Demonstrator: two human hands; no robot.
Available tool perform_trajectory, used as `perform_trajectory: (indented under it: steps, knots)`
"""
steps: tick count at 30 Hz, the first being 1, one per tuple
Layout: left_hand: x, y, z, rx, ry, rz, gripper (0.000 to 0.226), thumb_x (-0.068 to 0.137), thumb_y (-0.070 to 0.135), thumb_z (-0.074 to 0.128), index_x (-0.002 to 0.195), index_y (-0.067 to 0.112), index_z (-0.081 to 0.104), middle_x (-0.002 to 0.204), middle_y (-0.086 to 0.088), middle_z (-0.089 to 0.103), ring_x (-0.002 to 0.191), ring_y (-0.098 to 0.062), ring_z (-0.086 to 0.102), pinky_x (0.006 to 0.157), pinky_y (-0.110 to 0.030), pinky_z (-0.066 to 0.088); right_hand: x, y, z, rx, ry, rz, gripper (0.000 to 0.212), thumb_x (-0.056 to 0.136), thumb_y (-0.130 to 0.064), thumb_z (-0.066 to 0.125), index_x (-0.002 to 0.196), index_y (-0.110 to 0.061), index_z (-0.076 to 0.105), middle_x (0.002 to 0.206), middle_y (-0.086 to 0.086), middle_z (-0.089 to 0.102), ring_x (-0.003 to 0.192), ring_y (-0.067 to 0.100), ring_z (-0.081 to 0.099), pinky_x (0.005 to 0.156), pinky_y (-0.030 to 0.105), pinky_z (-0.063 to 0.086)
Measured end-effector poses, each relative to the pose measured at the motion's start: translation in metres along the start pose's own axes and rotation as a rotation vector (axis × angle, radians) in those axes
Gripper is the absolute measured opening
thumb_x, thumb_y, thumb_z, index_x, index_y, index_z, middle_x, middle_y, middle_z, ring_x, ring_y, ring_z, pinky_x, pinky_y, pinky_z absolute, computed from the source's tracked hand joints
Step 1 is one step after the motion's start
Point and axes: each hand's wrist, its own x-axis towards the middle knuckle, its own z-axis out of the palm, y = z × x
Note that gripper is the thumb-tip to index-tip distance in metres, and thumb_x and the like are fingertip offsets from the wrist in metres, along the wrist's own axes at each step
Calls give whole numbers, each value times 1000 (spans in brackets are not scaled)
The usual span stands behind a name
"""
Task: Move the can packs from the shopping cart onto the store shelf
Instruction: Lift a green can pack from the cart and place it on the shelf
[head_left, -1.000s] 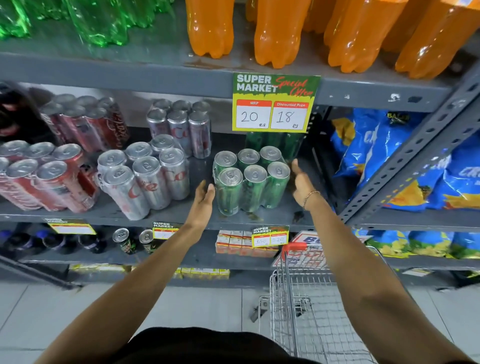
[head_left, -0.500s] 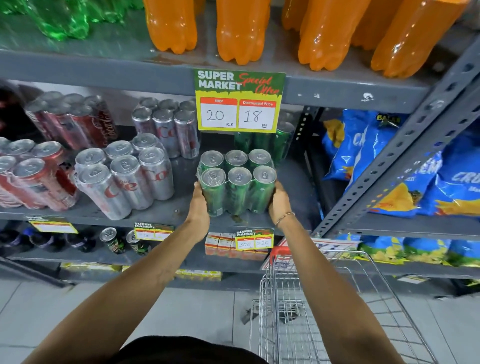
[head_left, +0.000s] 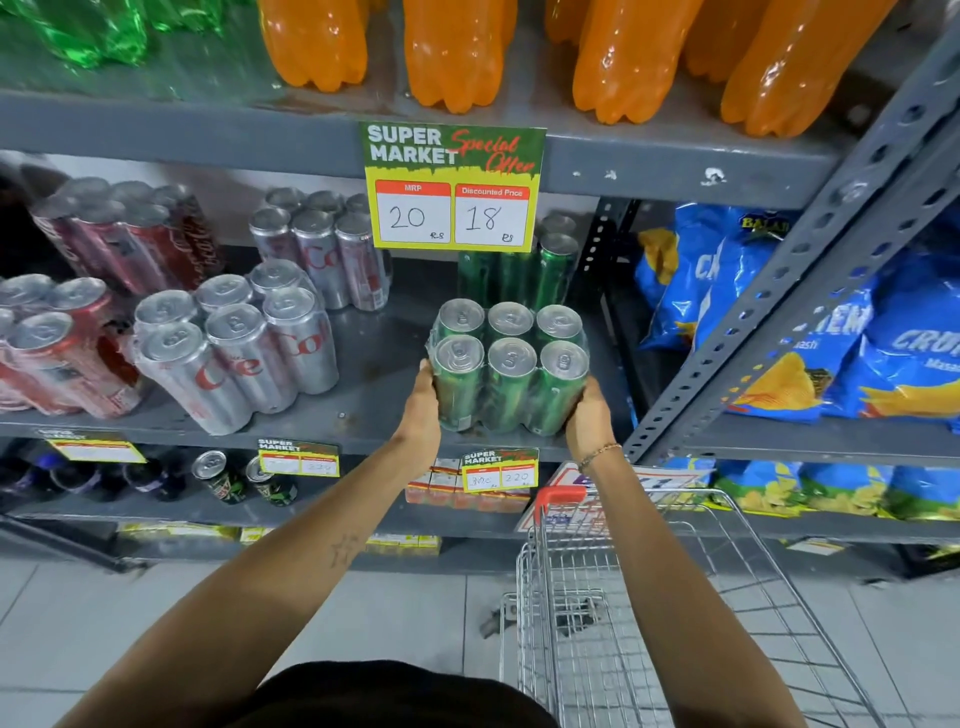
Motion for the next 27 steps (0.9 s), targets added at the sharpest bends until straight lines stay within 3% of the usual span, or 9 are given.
perform_trajectory:
  steps: [4, 7, 10, 12, 16, 20, 24, 27]
  knots:
    - [-3, 0, -2, 16, -4, 13, 41, 96, 50, 25, 106, 29, 59, 135, -7, 57, 125, -18, 50, 115, -38, 30, -1, 1, -1, -11, 9, 1, 33, 90, -42, 39, 74, -28, 64, 58, -16, 72, 60, 3, 67, 66, 28, 50]
    - [-5, -2, -2, 23, -15, 19, 41, 96, 50, 25, 100, 30, 61, 136, -6, 57, 125, -17, 49, 116, -39, 29, -3, 1, -1, -14, -7, -9, 31, 91, -40, 37, 76, -28, 62, 60, -17, 72, 70, 6, 64, 63, 26, 52]
    - [-8, -4, -2, 23, -12, 14, 41, 95, 51, 25, 90, 34, 62, 135, -5, 58, 122, -16, 50, 116, -40, 29, -6, 1, -1, -15, -15, -3, 32, 91, -40, 36, 78, -28, 62, 76, -9, 71, 76, 8, 62, 75, 33, 52]
    - [-8, -6, -2, 32, 2, 10, 43, 95, 52, 26, 98, 31, 63, 135, -5, 58, 123, -16, 51, 115, -42, 30, -8, 1, -2, -15, -12, -11, 31, 92, -39, 36, 78, -28, 62, 78, -8, 70, 75, 6, 64, 70, 28, 51]
    - [-10, -6, -2, 47, 11, -2, 56, 92, 56, 26, 128, 24, 55, 141, -6, 52, 131, -18, 45, 116, -44, 27, -12, 2, -7, -11, -18, -59, 32, 94, -35, 35, 78, -26, 61, 60, -17, 71, 57, -5, 66, 47, 12, 50]
    - [-13, -5, -1, 54, 25, -11, 59, 92, 56, 26, 131, 21, 53, 142, -7, 51, 132, -19, 44, 116, -44, 28, -14, 0, -5, -38, -36, -52, 32, 94, -38, 34, 80, -29, 61, 80, -12, 67, 72, 0, 63, 60, 19, 48]
    - [-14, -3, -1, 68, 35, -22, 57, 93, 53, 29, 128, 17, 55, 136, -8, 57, 128, -20, 49, 115, -43, 30, -14, 1, -6, -30, -45, -60, 34, 94, -38, 35, 81, -28, 64, 78, -14, 69, 68, -4, 66, 56, 16, 50]
    - [-15, -2, 0, 42, 33, -23, 56, 93, 54, 29, 127, 18, 57, 134, -8, 59, 126, -20, 51, 114, -43, 31, -14, 1, -7, -59, -62, -69, 33, 94, -41, 34, 83, -30, 64, 84, -14, 69, 76, -2, 65, 63, 20, 49]
